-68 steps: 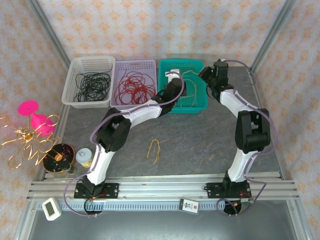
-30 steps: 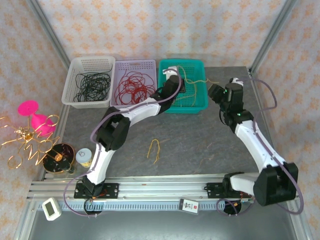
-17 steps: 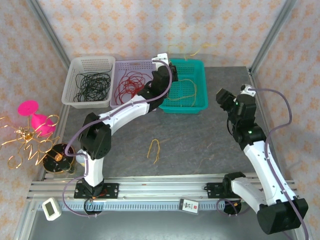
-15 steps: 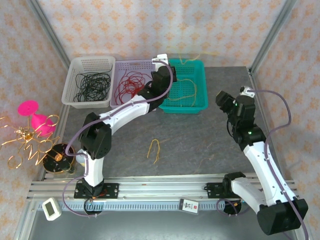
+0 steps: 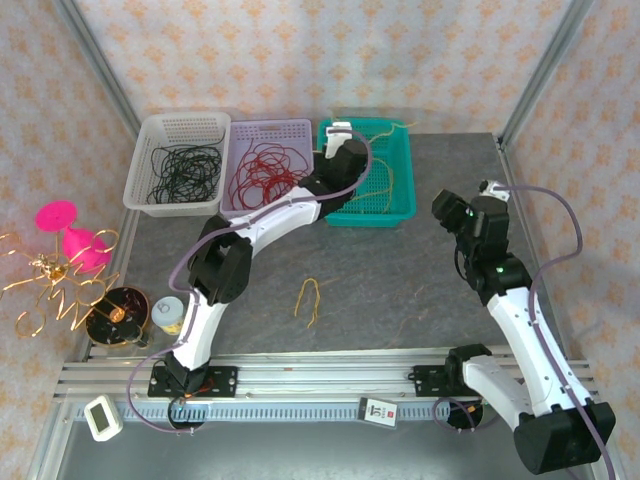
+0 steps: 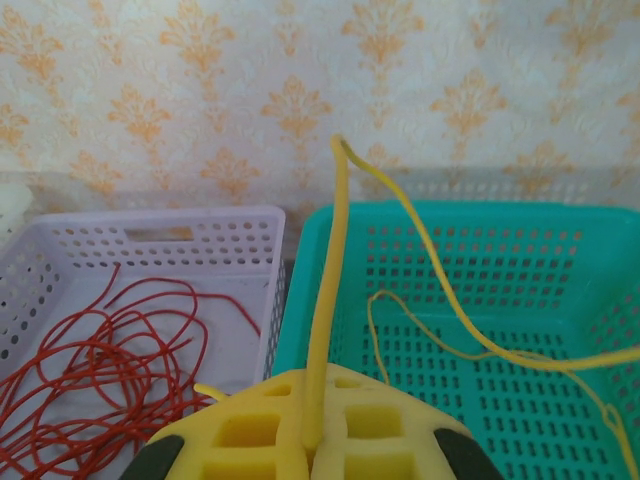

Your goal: Untangle the cables

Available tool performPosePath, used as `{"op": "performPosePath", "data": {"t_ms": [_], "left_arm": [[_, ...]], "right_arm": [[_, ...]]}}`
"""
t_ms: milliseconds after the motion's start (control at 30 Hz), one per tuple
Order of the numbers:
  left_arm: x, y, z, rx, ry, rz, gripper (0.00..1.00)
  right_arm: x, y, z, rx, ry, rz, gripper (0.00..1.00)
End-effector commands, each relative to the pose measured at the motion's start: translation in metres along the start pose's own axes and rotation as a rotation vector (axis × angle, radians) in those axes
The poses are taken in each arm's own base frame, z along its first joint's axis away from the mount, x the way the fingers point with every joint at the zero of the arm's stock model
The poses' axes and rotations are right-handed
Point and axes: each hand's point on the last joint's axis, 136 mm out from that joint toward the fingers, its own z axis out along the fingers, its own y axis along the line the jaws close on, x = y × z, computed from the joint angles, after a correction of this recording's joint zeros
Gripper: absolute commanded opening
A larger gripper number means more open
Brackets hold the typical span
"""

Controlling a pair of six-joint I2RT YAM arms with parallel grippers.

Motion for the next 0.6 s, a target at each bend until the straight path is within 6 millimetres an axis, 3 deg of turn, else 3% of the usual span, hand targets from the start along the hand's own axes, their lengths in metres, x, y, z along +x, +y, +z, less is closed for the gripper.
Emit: {"op": "performPosePath", "data": {"t_ms": [0,333,567], "left_arm": [[-0.009,0.0,-0.007,-0.07,-0.015,0.067,0.0],[0.034,-0.008,0.007,-0.101,0.046,0.136,0.0],[0.037,0.004,0.009,-0.156,0.049,0.167,0.0]], "right_arm": [[0.002,-0.011,-0.001,0.043,-0.006,-0.007,0.67],[0.011,-0.018,0.003,0.061,0.01,-0.01,0.67],[0.018,-0.023,0.006,0.074,0.02,-0.014,0.68]]}}
